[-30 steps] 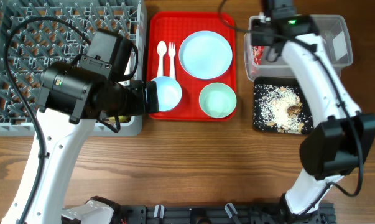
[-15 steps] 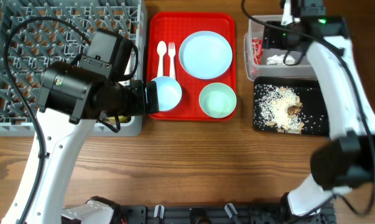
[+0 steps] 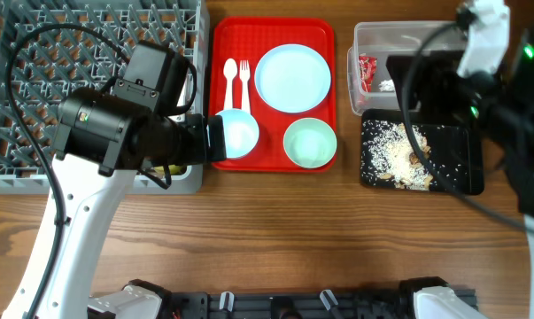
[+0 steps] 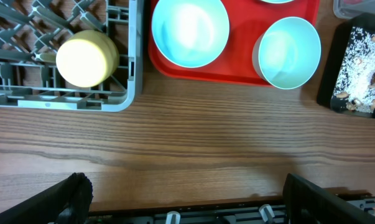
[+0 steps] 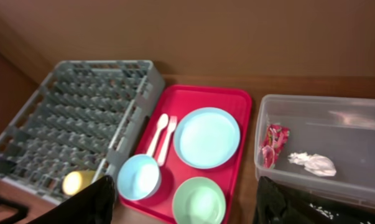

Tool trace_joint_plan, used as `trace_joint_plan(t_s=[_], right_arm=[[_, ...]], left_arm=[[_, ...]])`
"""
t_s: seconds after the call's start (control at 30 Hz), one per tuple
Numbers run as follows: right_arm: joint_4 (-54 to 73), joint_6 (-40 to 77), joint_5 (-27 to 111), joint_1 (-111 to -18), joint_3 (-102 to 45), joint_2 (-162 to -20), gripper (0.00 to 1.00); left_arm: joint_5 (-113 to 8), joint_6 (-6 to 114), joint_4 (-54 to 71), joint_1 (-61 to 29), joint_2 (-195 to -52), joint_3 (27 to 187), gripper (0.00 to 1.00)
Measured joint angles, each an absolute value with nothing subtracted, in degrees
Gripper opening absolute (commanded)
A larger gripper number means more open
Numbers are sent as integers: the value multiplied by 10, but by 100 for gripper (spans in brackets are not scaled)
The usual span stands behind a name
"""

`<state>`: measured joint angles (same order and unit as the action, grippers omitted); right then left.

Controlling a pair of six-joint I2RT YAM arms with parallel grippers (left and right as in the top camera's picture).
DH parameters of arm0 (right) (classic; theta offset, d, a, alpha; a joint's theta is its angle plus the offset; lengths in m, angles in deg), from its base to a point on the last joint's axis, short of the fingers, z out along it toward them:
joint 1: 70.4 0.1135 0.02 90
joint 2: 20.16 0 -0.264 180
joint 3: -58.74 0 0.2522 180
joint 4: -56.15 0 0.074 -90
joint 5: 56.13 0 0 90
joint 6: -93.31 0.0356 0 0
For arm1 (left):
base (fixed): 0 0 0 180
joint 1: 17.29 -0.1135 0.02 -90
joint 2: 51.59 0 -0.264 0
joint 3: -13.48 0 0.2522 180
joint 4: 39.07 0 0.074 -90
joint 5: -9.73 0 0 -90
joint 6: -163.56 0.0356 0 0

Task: Sort waste into correct bins and load items into the dishwasher rack
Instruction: 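Move the right gripper back over the black tray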

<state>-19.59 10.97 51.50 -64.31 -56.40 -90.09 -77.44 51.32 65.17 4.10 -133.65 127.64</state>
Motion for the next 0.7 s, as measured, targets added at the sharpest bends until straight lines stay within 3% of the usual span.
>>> trace_joint_plan(t_s=[0.37,0.7], right_arm=[[-320,127,523,-643,-564,-862,100],[-322,160,523,-643,-564,-894,100]], left_arm=[[-774,513,652,41,-1337,1276,100],[-774,513,652,41,-1337,1276,100]])
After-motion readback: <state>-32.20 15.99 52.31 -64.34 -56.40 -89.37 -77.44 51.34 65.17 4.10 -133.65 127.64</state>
